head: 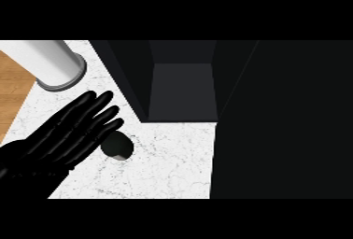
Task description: Pick up the wine, place it into the cabinet and close the cabinet
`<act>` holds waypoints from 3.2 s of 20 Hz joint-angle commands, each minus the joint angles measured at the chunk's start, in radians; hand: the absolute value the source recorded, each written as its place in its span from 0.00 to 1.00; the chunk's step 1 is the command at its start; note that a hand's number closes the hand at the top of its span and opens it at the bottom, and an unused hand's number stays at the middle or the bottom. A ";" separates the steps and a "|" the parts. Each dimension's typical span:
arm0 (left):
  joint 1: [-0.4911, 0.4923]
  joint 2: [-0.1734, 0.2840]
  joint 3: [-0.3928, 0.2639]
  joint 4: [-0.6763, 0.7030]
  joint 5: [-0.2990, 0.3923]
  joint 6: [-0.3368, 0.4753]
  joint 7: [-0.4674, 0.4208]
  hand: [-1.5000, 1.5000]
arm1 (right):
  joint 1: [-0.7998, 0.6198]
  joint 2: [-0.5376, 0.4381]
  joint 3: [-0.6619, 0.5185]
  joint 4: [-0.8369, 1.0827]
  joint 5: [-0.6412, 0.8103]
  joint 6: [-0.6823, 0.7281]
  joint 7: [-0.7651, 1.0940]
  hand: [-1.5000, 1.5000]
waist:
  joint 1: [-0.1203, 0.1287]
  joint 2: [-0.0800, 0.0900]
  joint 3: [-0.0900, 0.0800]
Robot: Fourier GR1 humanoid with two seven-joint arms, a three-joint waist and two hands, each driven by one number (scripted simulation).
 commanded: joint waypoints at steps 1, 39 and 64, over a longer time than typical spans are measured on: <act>-0.084 0.045 0.105 -0.097 0.066 0.033 0.063 0.00 | 0.032 -0.008 0.001 -0.189 -0.038 -0.019 0.081 0.00 | -0.003 0.001 0.000; 0.110 0.083 0.348 0.548 -0.046 -0.591 -0.377 0.00 | -0.003 -0.017 0.059 -0.195 -0.007 -0.038 0.114 0.00 | -0.011 0.005 0.000; 0.002 0.035 0.293 1.156 -0.513 -0.648 -0.875 0.00 | -0.019 -0.029 0.049 -0.258 -0.019 -0.063 0.169 0.00 | -0.020 0.006 -0.001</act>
